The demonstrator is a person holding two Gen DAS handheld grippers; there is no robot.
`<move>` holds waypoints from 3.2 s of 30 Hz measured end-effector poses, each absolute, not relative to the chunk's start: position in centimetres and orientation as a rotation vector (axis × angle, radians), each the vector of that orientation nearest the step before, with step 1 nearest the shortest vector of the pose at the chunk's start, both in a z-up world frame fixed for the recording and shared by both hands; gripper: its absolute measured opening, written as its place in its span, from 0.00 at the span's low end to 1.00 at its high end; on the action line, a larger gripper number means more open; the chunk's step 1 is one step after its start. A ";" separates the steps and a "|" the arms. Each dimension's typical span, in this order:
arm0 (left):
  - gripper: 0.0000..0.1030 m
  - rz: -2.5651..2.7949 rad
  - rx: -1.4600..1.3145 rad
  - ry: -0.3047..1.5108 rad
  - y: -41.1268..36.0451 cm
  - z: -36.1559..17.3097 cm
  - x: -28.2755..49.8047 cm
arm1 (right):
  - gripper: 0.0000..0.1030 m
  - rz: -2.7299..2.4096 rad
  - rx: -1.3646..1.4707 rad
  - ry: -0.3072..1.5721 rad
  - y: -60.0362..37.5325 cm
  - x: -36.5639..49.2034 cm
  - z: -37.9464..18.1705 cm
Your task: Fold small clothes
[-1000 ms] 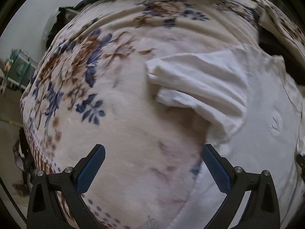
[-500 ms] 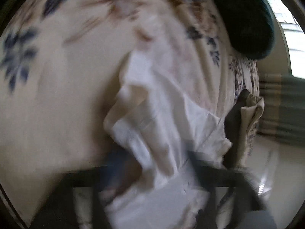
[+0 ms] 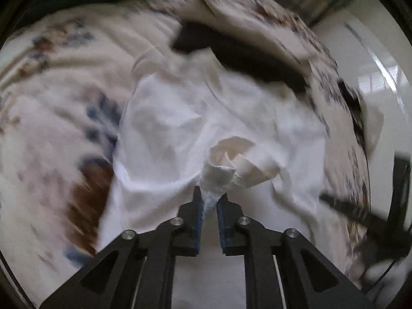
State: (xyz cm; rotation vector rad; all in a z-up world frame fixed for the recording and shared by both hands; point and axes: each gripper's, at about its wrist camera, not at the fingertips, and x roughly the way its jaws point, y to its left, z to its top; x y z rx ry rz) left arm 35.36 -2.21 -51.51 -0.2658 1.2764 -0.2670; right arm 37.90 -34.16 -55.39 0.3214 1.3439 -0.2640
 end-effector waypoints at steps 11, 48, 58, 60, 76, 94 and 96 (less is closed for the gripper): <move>0.80 -0.026 -0.189 1.260 4.5 -51.2 34.5 | 0.62 0.223 0.520 1.403 -28.8 44.6 -55.5; 0.83 -0.029 -0.044 1.344 1.4 -57.5 52.2 | 0.40 0.130 0.408 1.578 -25.4 40.0 -60.6; 0.81 -0.050 -0.027 1.164 1.3 -46.2 41.1 | 0.60 0.063 0.589 1.475 -33.6 37.8 -50.7; 0.81 -0.062 -0.030 1.152 0.3 -44.4 38.3 | 0.60 0.063 0.617 1.468 -36.4 36.0 -48.7; 0.81 -0.124 -0.201 1.612 -29.8 -51.7 14.9 | 0.60 0.065 0.469 1.671 -64.3 19.3 -48.3; 0.01 -0.129 -0.287 1.563 -30.7 -51.5 7.6 | 0.60 0.331 0.492 1.611 -62.5 33.6 -55.0; 0.01 -0.105 -0.315 1.541 -28.9 -50.4 7.3 | 0.60 0.390 0.529 1.609 -60.6 36.9 -56.1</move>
